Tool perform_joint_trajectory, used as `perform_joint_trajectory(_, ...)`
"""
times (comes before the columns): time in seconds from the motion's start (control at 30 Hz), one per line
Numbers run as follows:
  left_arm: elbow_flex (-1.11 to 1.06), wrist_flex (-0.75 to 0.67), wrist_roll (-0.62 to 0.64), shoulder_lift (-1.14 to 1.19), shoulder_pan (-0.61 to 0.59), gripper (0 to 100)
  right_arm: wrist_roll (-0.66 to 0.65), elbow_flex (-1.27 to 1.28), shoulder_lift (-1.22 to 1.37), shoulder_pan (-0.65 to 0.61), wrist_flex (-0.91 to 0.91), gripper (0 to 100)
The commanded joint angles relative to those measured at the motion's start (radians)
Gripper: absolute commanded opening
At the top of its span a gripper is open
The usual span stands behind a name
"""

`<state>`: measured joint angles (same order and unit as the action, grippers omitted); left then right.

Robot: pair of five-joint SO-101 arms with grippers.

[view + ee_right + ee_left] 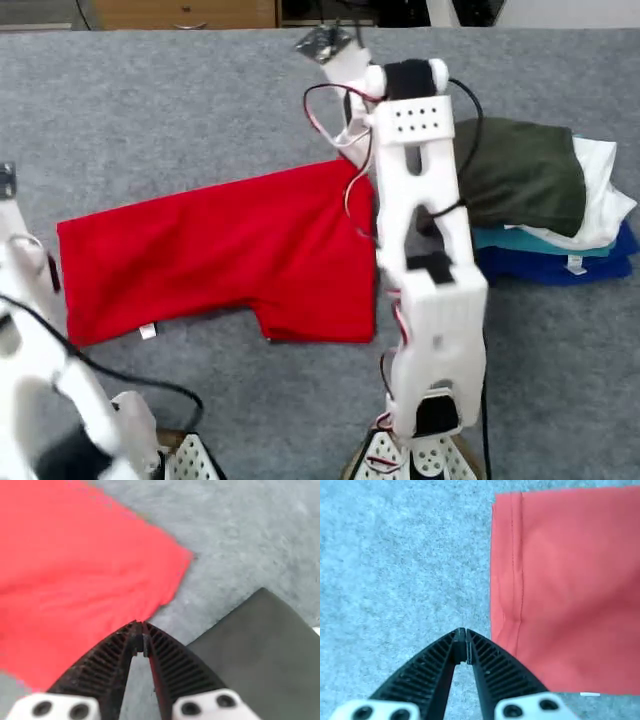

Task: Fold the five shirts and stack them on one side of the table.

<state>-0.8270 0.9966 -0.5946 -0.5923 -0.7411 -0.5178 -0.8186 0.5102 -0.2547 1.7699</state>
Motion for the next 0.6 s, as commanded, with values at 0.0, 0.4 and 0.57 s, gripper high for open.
perform_joint_trajectory(0.0,-0.207,-0.132,-0.011,-0.185,-0.003,2,-0.121,0.314,-0.285,-0.056,0.015,0.2)
perform_joint_trajectory(0.4,-0.362,-0.321,0.212,-0.048,0.006,2,-0.43,1.336,-0.977,-0.182,-0.203,15.5)
perform_joint_trajectory(0.57,-0.368,-0.324,0.215,-0.039,-0.008,2,-0.411,1.616,-1.224,-0.344,-0.23,15.9)
